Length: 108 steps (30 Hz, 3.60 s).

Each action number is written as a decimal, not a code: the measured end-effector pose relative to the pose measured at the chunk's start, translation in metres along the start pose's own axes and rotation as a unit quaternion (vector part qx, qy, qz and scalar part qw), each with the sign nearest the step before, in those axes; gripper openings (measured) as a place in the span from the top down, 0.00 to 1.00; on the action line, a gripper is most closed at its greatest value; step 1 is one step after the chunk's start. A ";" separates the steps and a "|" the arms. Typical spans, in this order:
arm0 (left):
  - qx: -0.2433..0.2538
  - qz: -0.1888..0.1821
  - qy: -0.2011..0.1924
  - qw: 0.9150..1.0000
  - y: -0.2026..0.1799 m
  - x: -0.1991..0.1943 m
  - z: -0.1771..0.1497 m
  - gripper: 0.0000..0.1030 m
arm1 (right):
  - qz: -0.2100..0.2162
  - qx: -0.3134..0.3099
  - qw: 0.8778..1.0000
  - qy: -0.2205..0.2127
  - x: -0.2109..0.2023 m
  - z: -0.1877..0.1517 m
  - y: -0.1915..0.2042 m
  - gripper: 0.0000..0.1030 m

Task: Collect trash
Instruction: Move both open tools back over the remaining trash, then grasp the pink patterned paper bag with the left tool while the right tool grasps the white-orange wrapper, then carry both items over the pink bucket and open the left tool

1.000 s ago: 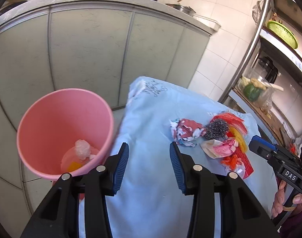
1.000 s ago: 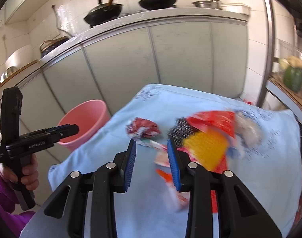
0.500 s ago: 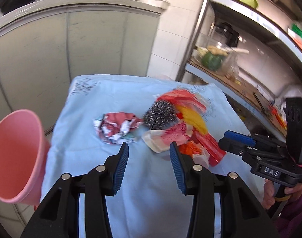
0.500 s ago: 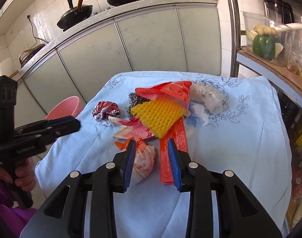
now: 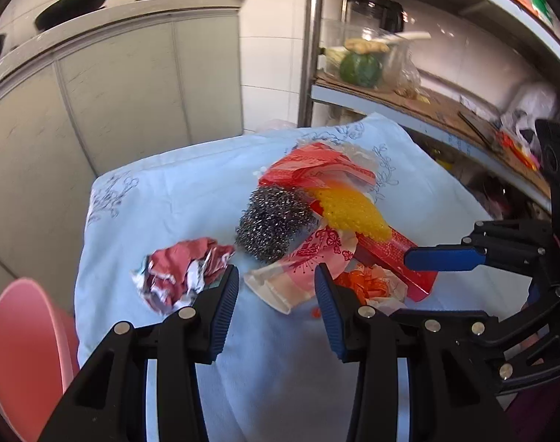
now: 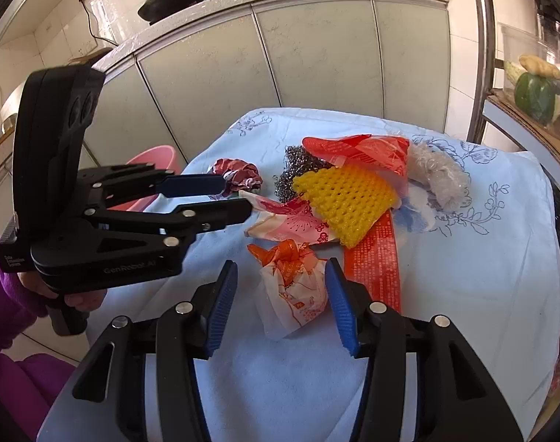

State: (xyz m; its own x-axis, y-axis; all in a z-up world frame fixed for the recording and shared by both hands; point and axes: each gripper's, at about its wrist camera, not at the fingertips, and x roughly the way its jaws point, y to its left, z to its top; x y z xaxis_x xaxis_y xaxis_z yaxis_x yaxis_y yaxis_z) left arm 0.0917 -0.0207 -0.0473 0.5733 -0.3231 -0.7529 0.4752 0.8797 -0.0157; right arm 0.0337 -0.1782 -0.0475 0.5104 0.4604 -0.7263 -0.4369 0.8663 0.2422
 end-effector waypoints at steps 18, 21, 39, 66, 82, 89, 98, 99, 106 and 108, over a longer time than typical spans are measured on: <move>0.023 -0.023 -0.002 0.999 0.001 -0.001 -0.016 0.89 | 0.008 0.008 0.999 0.035 0.024 -0.004 -0.010 0.51; 0.010 -0.032 -0.009 0.999 0.001 -0.015 -0.021 0.89 | 0.016 0.011 0.999 0.040 0.024 -0.007 -0.009 0.51; -0.095 -0.017 -0.044 0.994 0.020 -0.082 -0.063 0.89 | 0.034 0.018 0.999 0.029 0.024 -0.012 -0.011 0.55; -0.198 0.085 -0.114 0.970 0.059 -0.140 -0.092 0.89 | 0.075 -0.091 0.993 -0.021 -0.009 0.018 0.055 0.57; -0.297 0.217 -0.137 0.920 0.130 -0.184 -0.143 0.89 | 0.140 -0.161 0.976 -0.038 0.036 0.083 0.150 0.57; -0.346 0.254 -0.110 0.896 0.159 -0.179 -0.169 0.88 | 0.149 -0.169 0.974 -0.021 0.076 0.098 0.182 0.57; -0.374 0.269 -0.084 0.884 0.176 -0.172 -0.183 0.88 | 0.142 -0.193 0.971 0.013 0.124 0.102 0.224 0.57; -0.374 0.270 -0.084 0.883 0.177 -0.172 -0.182 0.88 | 0.141 -0.192 0.971 0.017 0.128 0.103 0.227 0.57; -0.366 0.281 -0.075 0.884 0.175 -0.167 -0.182 0.88 | 0.142 -0.179 0.973 0.036 0.151 0.102 0.233 0.57; -0.367 0.282 -0.077 0.883 0.175 -0.166 -0.182 0.88 | 0.149 -0.167 0.974 0.034 0.153 0.104 0.230 0.57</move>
State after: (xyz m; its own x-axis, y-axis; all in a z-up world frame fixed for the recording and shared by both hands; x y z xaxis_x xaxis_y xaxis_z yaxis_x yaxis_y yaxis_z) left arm -0.0422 0.2501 -0.0450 0.6918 0.2450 -0.6793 -0.4436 0.8865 -0.1320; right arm 0.0881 0.1114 -0.0359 0.2783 0.6583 -0.6994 -0.7802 0.5796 0.2351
